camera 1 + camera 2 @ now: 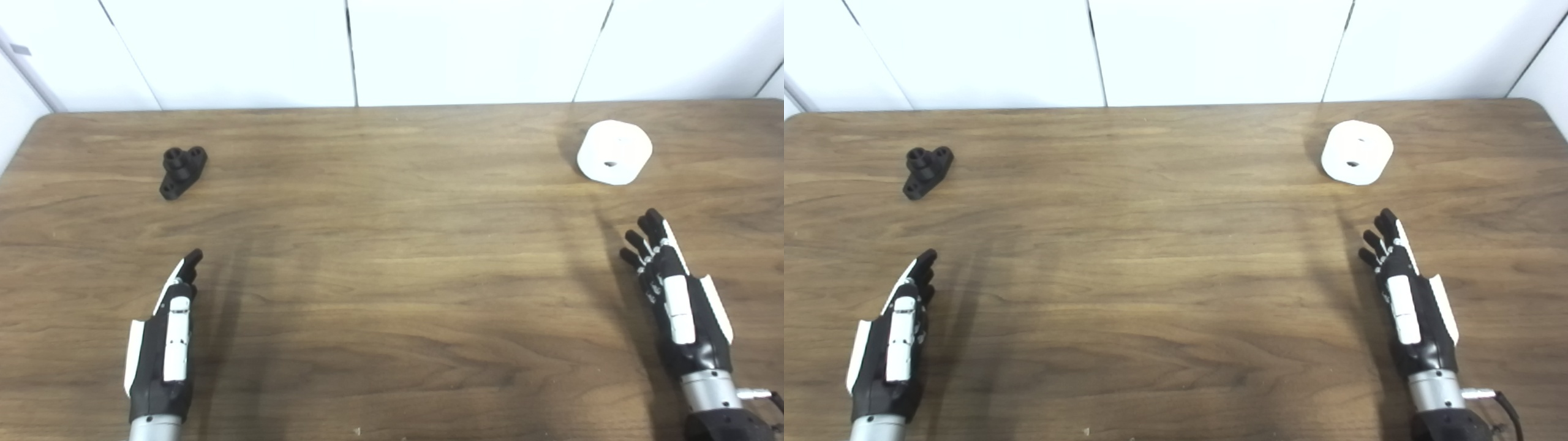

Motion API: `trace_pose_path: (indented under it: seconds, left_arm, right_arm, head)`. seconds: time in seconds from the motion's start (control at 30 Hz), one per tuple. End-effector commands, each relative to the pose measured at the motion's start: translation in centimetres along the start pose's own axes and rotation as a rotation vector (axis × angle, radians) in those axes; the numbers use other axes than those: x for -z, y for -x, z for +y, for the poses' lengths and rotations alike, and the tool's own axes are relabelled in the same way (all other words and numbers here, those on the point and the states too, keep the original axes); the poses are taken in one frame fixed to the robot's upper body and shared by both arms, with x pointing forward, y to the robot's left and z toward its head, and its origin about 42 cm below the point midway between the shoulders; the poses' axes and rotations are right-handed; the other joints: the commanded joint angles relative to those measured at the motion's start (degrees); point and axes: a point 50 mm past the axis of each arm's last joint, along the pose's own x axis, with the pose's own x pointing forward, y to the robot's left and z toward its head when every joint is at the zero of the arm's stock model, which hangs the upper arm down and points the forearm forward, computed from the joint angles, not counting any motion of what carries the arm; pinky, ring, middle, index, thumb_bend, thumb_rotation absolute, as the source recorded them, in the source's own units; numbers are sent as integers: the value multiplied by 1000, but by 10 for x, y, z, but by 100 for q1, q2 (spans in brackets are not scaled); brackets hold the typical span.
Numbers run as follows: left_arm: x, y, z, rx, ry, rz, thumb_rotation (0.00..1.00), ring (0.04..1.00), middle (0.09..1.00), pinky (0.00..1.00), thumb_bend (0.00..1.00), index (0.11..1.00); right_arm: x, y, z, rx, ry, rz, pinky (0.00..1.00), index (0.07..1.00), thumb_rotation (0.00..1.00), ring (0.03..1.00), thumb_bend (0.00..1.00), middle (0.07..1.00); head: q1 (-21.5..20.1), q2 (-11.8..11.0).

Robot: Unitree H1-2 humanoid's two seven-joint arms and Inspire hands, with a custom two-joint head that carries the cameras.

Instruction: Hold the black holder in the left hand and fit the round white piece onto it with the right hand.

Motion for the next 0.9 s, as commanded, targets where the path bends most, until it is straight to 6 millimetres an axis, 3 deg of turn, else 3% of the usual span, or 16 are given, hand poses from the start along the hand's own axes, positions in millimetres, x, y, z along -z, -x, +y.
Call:
trace_pose_path:
  seconds: [0.0, 0.57, 0.87]
  left_arm:
    - [-2, 1, -4, 2, 12, -15, 998, 1000, 982, 1000, 254, 922]
    - [-2, 2, -7, 9, 10, -22, 1000, 1000, 980, 1000, 273, 921]
    - [6, 6, -18, -1, 2, -17, 953, 1000, 957, 1000, 298, 909]
  right_arm:
    - [17, 7, 0, 17, -12, 47, 1000, 987, 1000, 982, 571, 976]
    - [17, 6, -3, 6, -1, 55, 1000, 994, 1000, 993, 581, 986]
    - [24, 9, -14, -5, 6, 48, 1000, 1000, 1000, 998, 587, 992]
  head:
    - [3, 2]
    - [155, -20]
    - [899, -320]
